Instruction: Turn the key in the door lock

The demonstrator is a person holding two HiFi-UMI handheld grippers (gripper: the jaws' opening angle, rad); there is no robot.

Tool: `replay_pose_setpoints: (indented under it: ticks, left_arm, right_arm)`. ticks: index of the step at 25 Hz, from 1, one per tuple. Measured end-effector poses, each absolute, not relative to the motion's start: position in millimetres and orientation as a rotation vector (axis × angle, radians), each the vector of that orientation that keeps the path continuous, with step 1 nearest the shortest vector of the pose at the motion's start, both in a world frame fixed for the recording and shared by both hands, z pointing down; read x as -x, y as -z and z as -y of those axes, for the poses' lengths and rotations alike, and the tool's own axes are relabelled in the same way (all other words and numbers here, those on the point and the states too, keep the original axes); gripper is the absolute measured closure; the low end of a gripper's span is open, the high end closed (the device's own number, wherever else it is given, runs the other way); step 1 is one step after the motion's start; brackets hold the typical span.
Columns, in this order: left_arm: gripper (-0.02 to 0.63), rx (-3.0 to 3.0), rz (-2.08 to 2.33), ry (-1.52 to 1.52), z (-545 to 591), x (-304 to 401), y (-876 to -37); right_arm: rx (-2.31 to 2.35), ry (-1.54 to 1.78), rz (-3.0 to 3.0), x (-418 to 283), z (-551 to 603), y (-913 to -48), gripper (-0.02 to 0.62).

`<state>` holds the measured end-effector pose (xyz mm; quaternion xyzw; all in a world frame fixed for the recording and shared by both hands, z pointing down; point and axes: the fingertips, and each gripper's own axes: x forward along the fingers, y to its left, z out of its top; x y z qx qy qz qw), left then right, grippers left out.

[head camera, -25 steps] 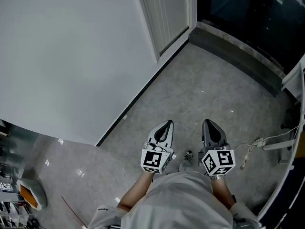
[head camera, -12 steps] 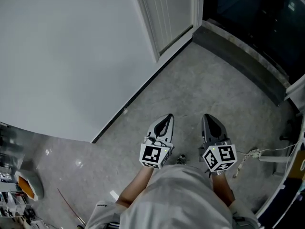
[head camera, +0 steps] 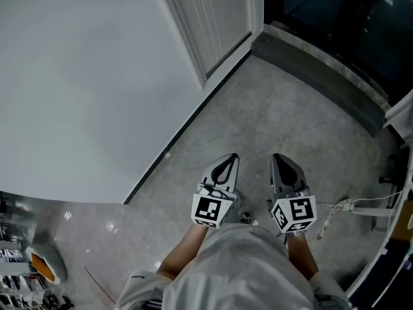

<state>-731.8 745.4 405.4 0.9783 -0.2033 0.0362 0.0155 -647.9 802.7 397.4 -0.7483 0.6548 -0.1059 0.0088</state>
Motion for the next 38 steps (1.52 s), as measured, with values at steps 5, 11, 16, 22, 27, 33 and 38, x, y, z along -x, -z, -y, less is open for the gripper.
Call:
replay_pose_setpoints:
  ticks: [5, 11, 16, 22, 27, 33, 38]
  left_arm:
    - [0.598, -3.084, 0.535, -0.155, -707.7, 691.8, -410.9]
    - [0.598, -3.033, 0.425, -0.103, -644.0, 649.8, -412.1]
    - [0.597, -3.048, 0.419, -0.093, -581.4, 630.7, -408.6]
    - [0.598, -3.075, 0.393, -0.086, -531.1, 614.0, -408.9]
    - [0.598, -3.103, 0.378, -0.082, -509.5, 601.2, -400.7]
    - [0.598, -3.098, 0.389, -0.107, -489.8, 580.1, -409.2]
    - [0.598, -3.100, 0.439, -0.121, -473.0, 545.8, -407.2]
  right_arm:
    - [2.416, 0.199, -2.073, 623.7, -763.5, -388.0, 0.598]
    - [2.420, 0.232, -1.961, 581.4, -703.1, -384.8, 0.598]
    - [2.424, 0.373, -1.854, 557.2, -651.1, -396.1, 0.598]
    - [2.487, 0.367, -1.800, 545.6, -611.3, -400.6, 0.598]
    - [2.489, 0.360, -1.789, 536.0, -586.7, -393.1, 0.598]
    - [2.506, 0.342, -1.751, 510.4, -567.7, -396.1, 0.598]
    - [2.469, 0.363, -1.781, 468.6, -545.4, -396.8, 0.598]
